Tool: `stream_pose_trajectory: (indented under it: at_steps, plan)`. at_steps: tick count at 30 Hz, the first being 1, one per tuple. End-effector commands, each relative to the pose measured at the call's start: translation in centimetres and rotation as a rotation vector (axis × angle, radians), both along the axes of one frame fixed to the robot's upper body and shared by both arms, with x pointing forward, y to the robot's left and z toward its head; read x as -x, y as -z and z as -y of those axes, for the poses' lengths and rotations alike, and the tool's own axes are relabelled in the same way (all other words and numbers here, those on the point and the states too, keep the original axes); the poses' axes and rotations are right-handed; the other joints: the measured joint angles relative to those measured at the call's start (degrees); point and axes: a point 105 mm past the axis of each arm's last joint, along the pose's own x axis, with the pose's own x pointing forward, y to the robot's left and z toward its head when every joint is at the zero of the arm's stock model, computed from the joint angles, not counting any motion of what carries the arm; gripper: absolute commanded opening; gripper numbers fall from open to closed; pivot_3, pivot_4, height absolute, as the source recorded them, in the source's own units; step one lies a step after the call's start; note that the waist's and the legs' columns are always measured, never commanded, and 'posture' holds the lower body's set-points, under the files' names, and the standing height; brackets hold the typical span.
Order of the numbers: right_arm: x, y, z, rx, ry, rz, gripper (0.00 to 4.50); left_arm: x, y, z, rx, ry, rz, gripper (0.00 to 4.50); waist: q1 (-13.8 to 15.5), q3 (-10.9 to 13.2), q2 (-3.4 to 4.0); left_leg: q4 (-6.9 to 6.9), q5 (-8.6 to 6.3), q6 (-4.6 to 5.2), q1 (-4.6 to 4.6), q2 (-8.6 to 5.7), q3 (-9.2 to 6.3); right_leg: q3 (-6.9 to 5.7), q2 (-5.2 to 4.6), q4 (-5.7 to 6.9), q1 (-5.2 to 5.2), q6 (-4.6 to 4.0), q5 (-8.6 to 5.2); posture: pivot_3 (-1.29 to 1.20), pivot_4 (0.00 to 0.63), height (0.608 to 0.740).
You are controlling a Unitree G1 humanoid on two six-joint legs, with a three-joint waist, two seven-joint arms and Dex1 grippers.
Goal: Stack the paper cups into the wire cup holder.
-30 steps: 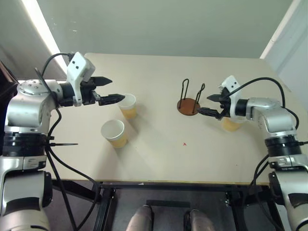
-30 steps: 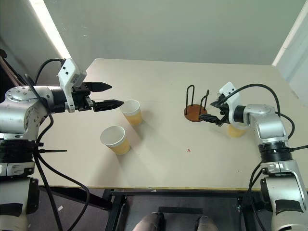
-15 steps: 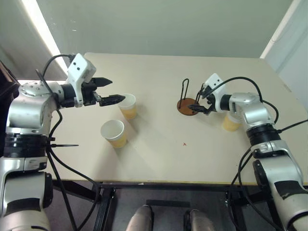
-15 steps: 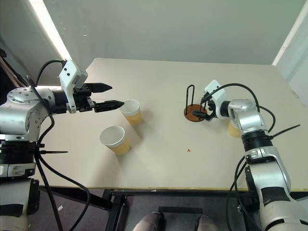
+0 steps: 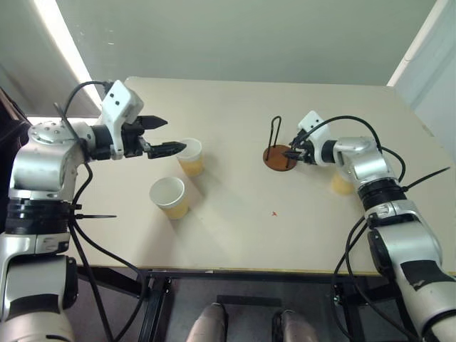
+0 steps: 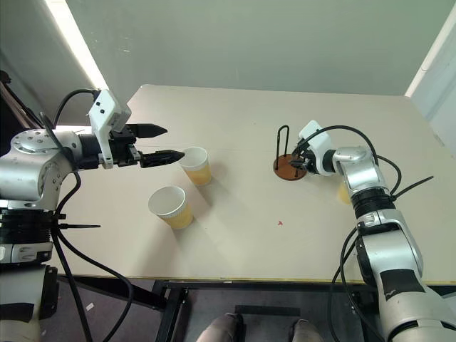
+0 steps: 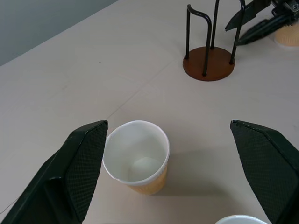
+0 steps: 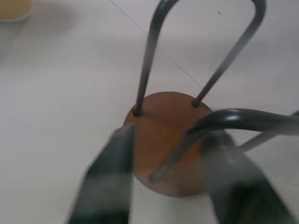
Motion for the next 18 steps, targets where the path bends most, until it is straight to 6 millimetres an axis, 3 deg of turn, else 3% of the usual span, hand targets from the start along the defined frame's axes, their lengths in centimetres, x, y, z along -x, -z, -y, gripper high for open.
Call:
stream_pose_trajectory:
  at_steps: [1, 3, 11, 18]
  plan:
    - [0.0, -2.3, 0.2, -0.012, -0.013, 0.041, 0.67, 0.6, -0.7, 0.4, -0.056, 0.038, 0.023, 4.5, 0.0, 0.0, 0.0, 0.0, 0.0, 0.0, 0.0, 0.0, -0.01, 0.0, 0.0, 0.0, 0.0, 0.0, 0.0, 0.0, 0.15, 0.74]
    - [0.1, -2.4, 0.1, -0.018, -0.024, 0.035, 0.05, 0.6, -0.7, 0.5, -0.066, 0.047, 0.018, 4.5, 0.0, 0.0, 0.0, 0.0, -0.01, 0.0, 0.0, 0.0, -0.01, 0.0, 0.0, 0.0, 0.0, 0.0, 0.0, 0.0, 0.15, 0.74]
    - [2.2, -3.5, -0.7, -0.016, -0.157, 0.012, 0.05, 2.3, -1.3, 1.4, -0.126, 0.17, -0.032, 4.5, 0.0, 0.0, 0.01, 0.0, 0.02, -0.04, -0.14, 0.01, 0.0, -0.01, 0.02, 0.01, -0.14, -0.01, 0.0, 0.0, 0.15, 0.74]
    - [6.6, -3.6, -1.2, 0.02, -0.332, -0.058, 0.05, 4.7, -1.5, 2.8, -0.175, 0.304, -0.088, 4.5, 0.0, 0.0, 0.0, 0.07, 0.2, -0.35, -0.47, -0.01, 0.0, -0.05, 0.02, -0.04, -0.19, 0.01, 0.01, 0.0, 0.15, 0.74]
